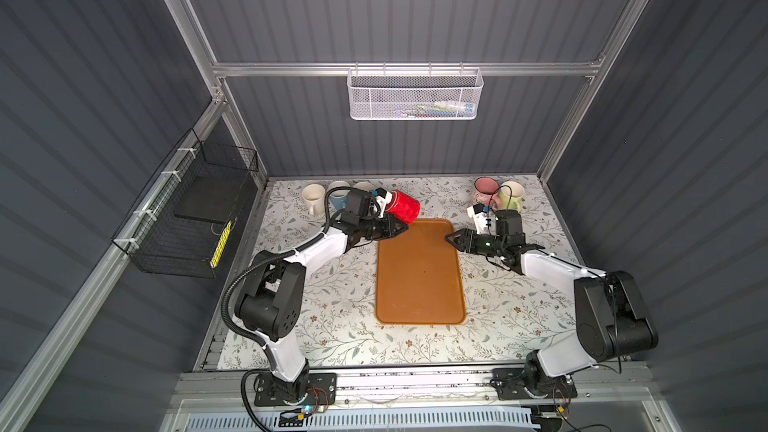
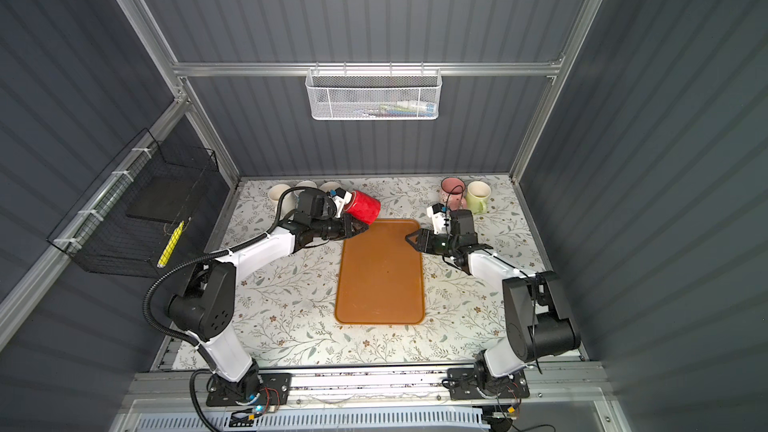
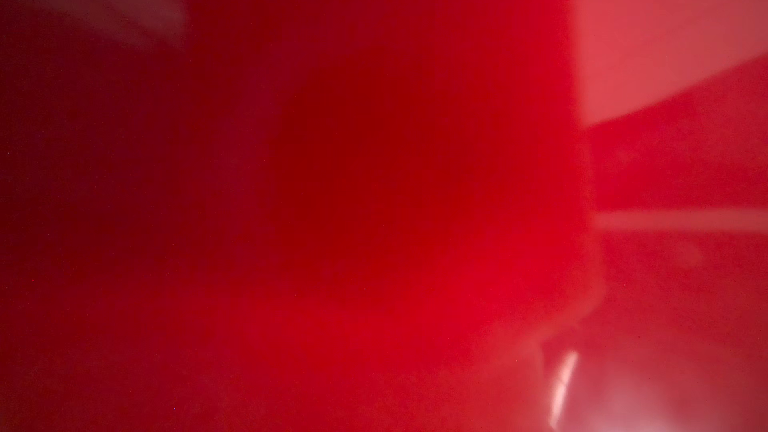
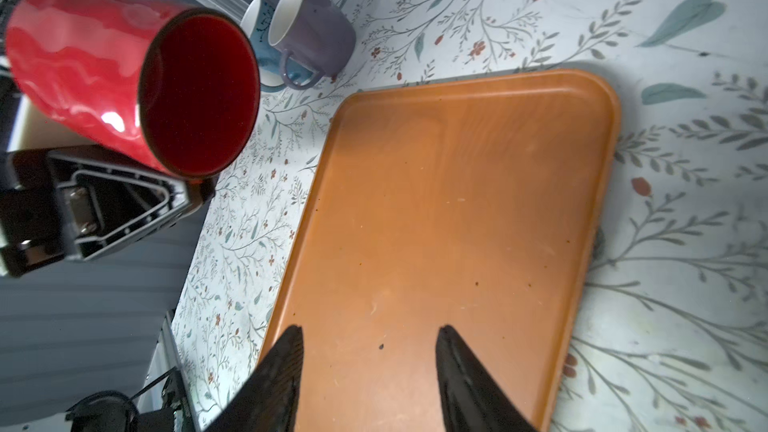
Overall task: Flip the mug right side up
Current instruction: 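Lift the red mug off the tray with the left gripper, tilting it sideways, then close the right gripper on the red mug's side next to the left gripper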
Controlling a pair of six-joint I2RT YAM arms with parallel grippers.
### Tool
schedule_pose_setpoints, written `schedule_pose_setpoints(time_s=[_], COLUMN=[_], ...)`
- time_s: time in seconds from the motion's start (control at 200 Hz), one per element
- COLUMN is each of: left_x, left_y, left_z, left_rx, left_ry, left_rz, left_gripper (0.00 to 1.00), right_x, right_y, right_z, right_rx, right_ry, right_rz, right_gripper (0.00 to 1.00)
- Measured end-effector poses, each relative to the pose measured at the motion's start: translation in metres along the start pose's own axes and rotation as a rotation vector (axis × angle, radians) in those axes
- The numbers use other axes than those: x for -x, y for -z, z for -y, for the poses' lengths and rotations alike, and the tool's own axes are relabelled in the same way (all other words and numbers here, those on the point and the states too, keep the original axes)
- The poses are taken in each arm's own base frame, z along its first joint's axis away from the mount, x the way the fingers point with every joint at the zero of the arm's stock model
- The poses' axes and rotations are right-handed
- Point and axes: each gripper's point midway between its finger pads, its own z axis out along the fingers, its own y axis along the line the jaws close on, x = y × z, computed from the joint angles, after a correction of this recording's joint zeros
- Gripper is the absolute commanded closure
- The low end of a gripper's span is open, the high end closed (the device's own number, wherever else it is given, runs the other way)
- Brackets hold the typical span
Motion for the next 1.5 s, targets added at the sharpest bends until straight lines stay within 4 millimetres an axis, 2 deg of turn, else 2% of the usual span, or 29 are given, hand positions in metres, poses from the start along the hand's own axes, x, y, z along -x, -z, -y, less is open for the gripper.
schedule_pose_setpoints(time_s=[0.1,0.36,0.555,0.87,1.101,1.376,1.501], left_x=[0.004,0.005,0.001,0.000,-0.005,-0.010,-0.009], left_y=[0.003,0.005,0.006,0.006,0.001,-0.003,-0.003], left_z=[0.003,0.031,0.040,0.050,0.066,0.084,0.092], left_rx=[-0.033,-0.168,-0.215,-0.258,-0.300,-0.349,-0.373], left_ry=[0.009,0.002,0.010,0.025,0.026,0.032,0.036], left_rz=[0.004,-0.018,-0.040,-0.048,-0.060,-0.073,-0.072], left_gripper=[1.00,1.00,1.00,1.00,1.00,1.00,1.00], right_x=[0.008,0.027,0.029,0.036,0.043,0.054,0.058], right_y=[0.006,0.013,0.008,0.002,-0.009,-0.008,-0.010], right_z=[-0.016,-0.052,-0.072,-0.116,-0.121,-0.137,-0.138], right_rx=[0.059,0.231,0.315,0.444,0.461,0.490,0.498], right_ry=[0.028,0.078,0.100,0.183,0.187,0.227,0.235], right_rz=[0.029,0.085,0.079,0.076,0.069,0.091,0.101], right_gripper=[0.47,0.48,0.48,0.49,0.49,0.49,0.50])
